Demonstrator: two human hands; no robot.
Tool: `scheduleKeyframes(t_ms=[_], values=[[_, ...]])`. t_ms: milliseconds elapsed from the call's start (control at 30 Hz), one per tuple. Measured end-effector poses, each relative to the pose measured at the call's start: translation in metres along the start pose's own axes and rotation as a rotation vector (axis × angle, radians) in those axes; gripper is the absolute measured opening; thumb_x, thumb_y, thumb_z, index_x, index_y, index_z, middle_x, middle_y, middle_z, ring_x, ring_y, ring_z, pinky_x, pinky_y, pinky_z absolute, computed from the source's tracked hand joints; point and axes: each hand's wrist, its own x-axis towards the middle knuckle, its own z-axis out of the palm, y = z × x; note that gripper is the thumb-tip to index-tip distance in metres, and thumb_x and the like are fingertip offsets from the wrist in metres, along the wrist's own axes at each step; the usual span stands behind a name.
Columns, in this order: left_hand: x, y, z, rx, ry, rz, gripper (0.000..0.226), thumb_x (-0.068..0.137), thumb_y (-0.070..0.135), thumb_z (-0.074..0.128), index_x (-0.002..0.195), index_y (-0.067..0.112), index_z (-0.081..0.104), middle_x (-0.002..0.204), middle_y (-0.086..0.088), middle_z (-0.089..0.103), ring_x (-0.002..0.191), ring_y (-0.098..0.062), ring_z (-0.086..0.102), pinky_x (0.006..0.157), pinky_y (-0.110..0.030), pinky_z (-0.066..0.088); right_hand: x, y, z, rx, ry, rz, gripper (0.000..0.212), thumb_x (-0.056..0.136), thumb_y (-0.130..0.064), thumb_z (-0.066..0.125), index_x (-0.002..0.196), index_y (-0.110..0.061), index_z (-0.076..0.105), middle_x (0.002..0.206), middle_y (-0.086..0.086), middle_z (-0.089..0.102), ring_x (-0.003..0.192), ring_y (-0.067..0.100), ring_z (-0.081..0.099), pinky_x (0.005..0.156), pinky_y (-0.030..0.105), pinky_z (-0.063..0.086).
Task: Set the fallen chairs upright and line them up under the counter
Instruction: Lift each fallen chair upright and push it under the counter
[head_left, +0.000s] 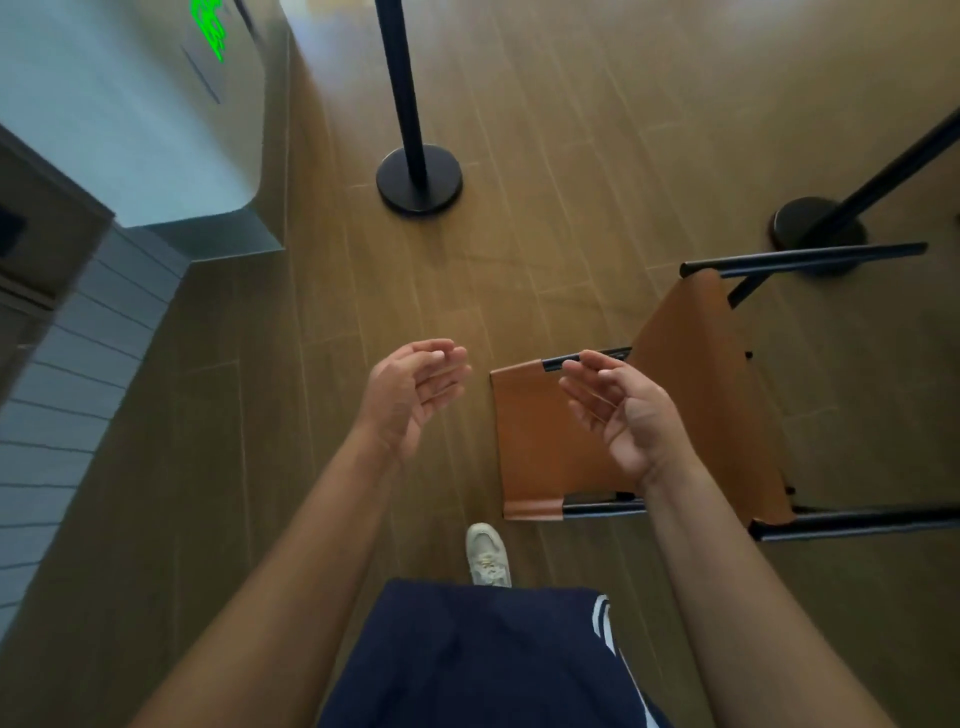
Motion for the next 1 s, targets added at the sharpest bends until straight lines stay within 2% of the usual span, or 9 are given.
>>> scheduleKeyframes(t_ms=[200, 367, 600, 733, 833, 1000], values=[[0.062, 0.013, 0.012, 0.079, -0.127, -0.117, 0.024, 0.095, 0.011, 0.044, 0.091, 0.008, 0.068, 0.097, -0.008, 0.074, 0.1, -0.025, 0.068, 0.088, -0.036, 0.051, 0.036, 0.001, 0.014, 0.084, 0.118, 0.003, 0.03, 0.098, -0.006, 0.039, 0.1, -0.014, 0.068, 0.095, 0.005, 0.077, 0.087, 0.017, 0.074, 0.073, 0.03, 0.052], [0.129, 0.025, 0.019, 0.197, -0.267, -0.191, 0.022, 0.096, 0.015, 0.045, 0.102, 0.007, 0.065, 0.105, -0.01, 0.073, 0.101, -0.024, 0.069, 0.089, -0.037, 0.051, 0.069, 0.01, 0.035, 0.204, 0.265, -0.045, 0.028, 0.099, -0.007, 0.041, 0.101, -0.013, 0.068, 0.097, 0.006, 0.077, 0.088, 0.018, 0.074, 0.078, 0.032, 0.054], [0.204, 0.024, 0.012, 0.352, -0.457, -0.301, 0.022, 0.094, 0.013, 0.049, 0.105, 0.004, 0.066, 0.106, -0.01, 0.073, 0.101, -0.024, 0.069, 0.092, -0.038, 0.051, 0.108, 0.055, 0.078, 0.339, 0.46, -0.106, 0.027, 0.096, -0.003, 0.044, 0.099, -0.014, 0.069, 0.097, 0.008, 0.076, 0.089, 0.018, 0.072, 0.079, 0.031, 0.054], [0.241, -0.007, 0.005, 0.375, -0.511, -0.389, 0.023, 0.095, 0.013, 0.05, 0.11, 0.003, 0.065, 0.107, -0.011, 0.073, 0.1, -0.023, 0.07, 0.089, -0.036, 0.052, 0.137, 0.092, 0.078, 0.363, 0.58, -0.142, 0.027, 0.095, -0.003, 0.046, 0.098, -0.014, 0.07, 0.096, 0.006, 0.077, 0.088, 0.016, 0.073, 0.074, 0.029, 0.053], [0.271, -0.044, -0.003, 0.394, -0.496, -0.464, 0.023, 0.096, 0.011, 0.049, 0.112, 0.002, 0.064, 0.106, -0.012, 0.073, 0.099, -0.023, 0.07, 0.086, -0.034, 0.053, 0.165, 0.119, 0.064, 0.435, 0.63, -0.154, 0.026, 0.094, -0.003, 0.047, 0.099, -0.014, 0.069, 0.096, 0.006, 0.077, 0.088, 0.017, 0.073, 0.072, 0.028, 0.054], [0.331, -0.115, -0.02, 0.45, -0.454, -0.5, 0.023, 0.095, 0.009, 0.052, 0.113, 0.0, 0.063, 0.105, -0.013, 0.073, 0.1, -0.024, 0.07, 0.09, -0.034, 0.054, 0.226, 0.176, 0.032, 0.516, 0.665, -0.137, 0.027, 0.093, -0.003, 0.044, 0.096, -0.013, 0.069, 0.094, 0.006, 0.077, 0.084, 0.016, 0.074, 0.07, 0.026, 0.055]])
